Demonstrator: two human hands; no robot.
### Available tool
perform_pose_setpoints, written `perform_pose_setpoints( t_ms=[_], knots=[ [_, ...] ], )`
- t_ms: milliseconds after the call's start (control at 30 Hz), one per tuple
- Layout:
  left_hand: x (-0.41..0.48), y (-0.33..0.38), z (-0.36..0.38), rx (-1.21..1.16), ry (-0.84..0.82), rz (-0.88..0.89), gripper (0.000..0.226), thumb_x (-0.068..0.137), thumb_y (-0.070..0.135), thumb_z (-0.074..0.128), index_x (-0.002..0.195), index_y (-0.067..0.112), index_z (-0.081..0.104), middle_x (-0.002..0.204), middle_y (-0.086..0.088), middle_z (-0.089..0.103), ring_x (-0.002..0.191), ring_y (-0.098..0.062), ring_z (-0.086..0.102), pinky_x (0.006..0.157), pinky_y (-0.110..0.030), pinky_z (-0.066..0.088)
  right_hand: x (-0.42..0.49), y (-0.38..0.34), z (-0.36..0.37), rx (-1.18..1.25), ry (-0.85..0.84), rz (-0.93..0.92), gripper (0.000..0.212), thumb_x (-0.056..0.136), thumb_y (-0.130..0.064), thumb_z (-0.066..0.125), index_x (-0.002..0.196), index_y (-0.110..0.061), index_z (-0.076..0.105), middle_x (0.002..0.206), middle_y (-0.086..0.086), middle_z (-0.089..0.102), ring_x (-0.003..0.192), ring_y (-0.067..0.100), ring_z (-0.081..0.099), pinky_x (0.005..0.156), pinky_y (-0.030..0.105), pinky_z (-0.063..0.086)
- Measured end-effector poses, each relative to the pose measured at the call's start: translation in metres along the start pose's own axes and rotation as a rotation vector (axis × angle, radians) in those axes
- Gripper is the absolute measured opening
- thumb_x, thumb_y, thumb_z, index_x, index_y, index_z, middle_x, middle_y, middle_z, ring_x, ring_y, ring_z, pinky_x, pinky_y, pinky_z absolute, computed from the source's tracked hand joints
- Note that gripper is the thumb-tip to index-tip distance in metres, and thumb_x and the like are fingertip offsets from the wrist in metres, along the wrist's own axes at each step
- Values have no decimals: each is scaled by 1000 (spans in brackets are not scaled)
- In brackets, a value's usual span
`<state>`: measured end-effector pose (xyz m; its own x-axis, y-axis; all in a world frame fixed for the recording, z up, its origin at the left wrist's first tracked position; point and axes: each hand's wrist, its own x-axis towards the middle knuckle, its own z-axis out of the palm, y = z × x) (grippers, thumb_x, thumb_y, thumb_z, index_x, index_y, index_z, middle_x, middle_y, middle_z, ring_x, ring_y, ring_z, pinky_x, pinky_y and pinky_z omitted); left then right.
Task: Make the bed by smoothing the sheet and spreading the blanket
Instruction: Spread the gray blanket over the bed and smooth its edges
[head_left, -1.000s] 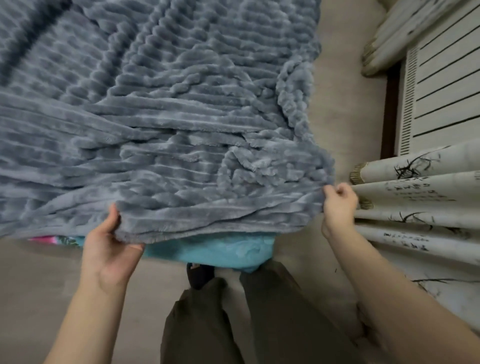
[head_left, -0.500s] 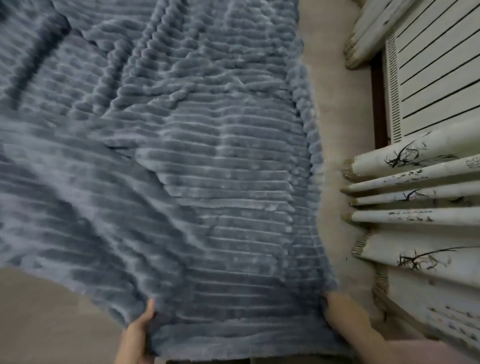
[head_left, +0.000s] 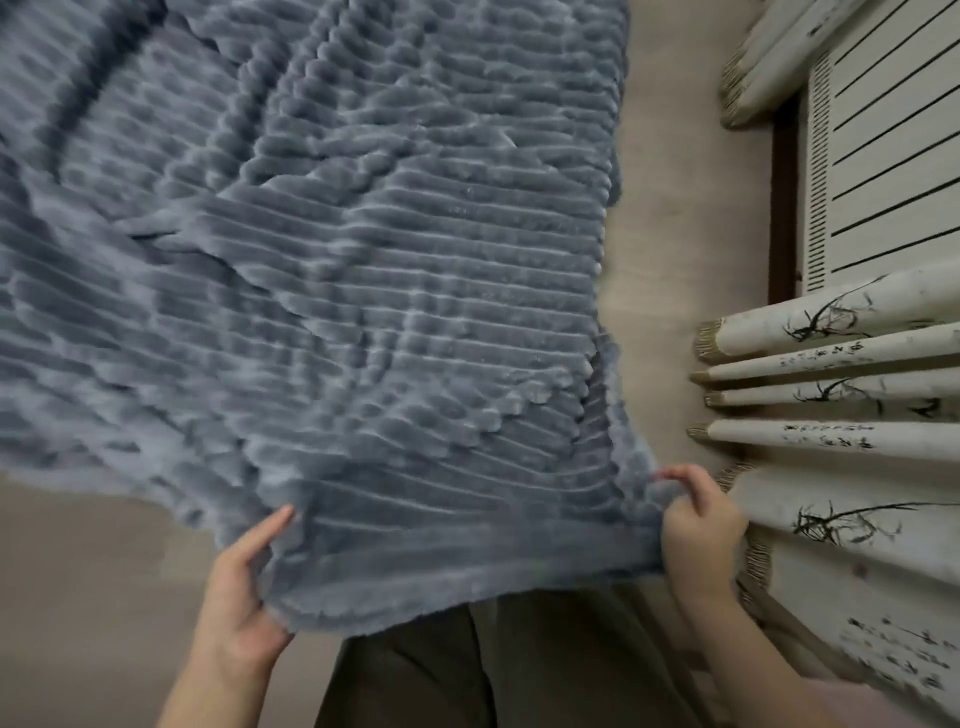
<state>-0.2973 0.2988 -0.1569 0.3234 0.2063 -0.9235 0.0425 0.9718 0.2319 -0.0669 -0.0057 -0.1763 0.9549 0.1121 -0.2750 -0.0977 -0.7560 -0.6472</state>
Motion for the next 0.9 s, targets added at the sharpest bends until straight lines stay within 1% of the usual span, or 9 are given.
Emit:
perform_pose_setpoints(
  t_ms=[67,133,267,400,500,567,667,800,900],
  knots=[
    [-4,-6,-12,-28,-49,24,37,77,15,55,108,21,74,109,-9,73,91,-31,72,71,-53,58,-8,12,-9,-433,-125,-272,23,88,-30,44,80,-28,66,55,-6,56,44,7,50,45,28,46],
    [4,-28,-22,101,16,-100,35,75,7,54,102,16,75,100,-11,75,78,-31,73,60,-47,58,-13,24,-6,-869,-493,-153,29,89,-54,46,84,-32,64,64,-9,59,56,6,56,54,24,48],
    [18,-72,-12,177,-116,-273,5,71,-4,63,74,-6,67,61,-13,70,67,-19,68,64,-28,50,-13,56,10,-1194,-806,124,23,95,-33,44,108,-26,62,109,-2,66,100,17,65,75,27,47],
    [36,-91,-58,242,453,-255,18,91,5,46,87,1,63,80,-17,66,77,-33,59,66,-42,47,1,65,37,-1268,-862,174,27,98,-24,41,117,-22,59,124,3,61,111,22,59,90,33,50],
    [42,-86,-59,208,503,-271,23,91,2,37,90,5,60,88,-16,60,77,-32,55,65,-42,47,25,57,63,-1065,-901,291,35,96,-29,43,126,-17,56,131,11,56,120,30,53,102,43,43],
    [43,-78,-51,103,501,-243,30,89,-1,32,93,10,60,92,-13,59,79,-30,55,63,-43,53,44,41,82,-572,-809,401,37,97,-23,49,131,-9,52,131,15,56,119,33,54,101,41,44],
    [41,-69,-44,-35,509,-38,29,83,10,47,98,22,68,98,-7,68,91,-29,61,76,-46,56,63,16,104,58,-628,625,39,87,-3,60,124,-12,52,116,10,63,94,20,62,71,30,49],
    [37,-62,-24,82,338,3,34,79,52,68,100,27,75,97,2,76,93,-23,71,80,-40,50,70,16,111,-64,-559,625,14,82,6,59,76,-7,56,74,11,59,65,20,54,55,25,42],
    [46,-68,-34,148,537,-4,46,74,41,77,113,21,66,103,1,74,94,-22,67,77,-36,50,69,28,107,-108,-564,533,34,86,5,60,60,-13,45,60,3,48,59,15,43,58,25,36]
  ],
)
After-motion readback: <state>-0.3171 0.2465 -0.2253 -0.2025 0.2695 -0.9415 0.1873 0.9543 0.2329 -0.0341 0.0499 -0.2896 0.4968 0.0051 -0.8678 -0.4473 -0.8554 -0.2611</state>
